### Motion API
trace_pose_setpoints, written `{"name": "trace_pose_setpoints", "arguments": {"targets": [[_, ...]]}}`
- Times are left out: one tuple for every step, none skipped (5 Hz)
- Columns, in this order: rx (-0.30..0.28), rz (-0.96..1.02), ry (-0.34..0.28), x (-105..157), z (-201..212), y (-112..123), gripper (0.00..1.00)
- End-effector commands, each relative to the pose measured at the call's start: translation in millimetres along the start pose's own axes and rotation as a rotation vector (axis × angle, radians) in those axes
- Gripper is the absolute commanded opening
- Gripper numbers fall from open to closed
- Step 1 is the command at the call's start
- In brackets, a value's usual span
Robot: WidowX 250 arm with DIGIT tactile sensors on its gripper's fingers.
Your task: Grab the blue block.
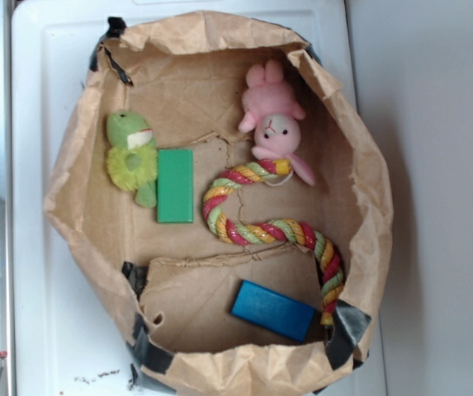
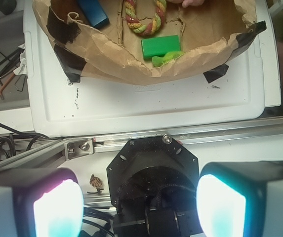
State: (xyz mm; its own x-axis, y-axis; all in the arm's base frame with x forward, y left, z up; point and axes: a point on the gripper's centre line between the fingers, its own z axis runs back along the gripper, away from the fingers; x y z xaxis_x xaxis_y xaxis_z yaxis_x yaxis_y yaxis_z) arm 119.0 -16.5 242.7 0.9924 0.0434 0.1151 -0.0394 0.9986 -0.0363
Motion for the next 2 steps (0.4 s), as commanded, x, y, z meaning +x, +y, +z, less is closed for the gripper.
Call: {"name": "trace_pose_setpoints", "arguments": {"targets": [[0.000, 0.000, 0.000, 0.0, 0.0, 0.0, 1.00], [0.026, 0.022, -0.016, 1.0, -2.0, -0.1, 1.00]]}}
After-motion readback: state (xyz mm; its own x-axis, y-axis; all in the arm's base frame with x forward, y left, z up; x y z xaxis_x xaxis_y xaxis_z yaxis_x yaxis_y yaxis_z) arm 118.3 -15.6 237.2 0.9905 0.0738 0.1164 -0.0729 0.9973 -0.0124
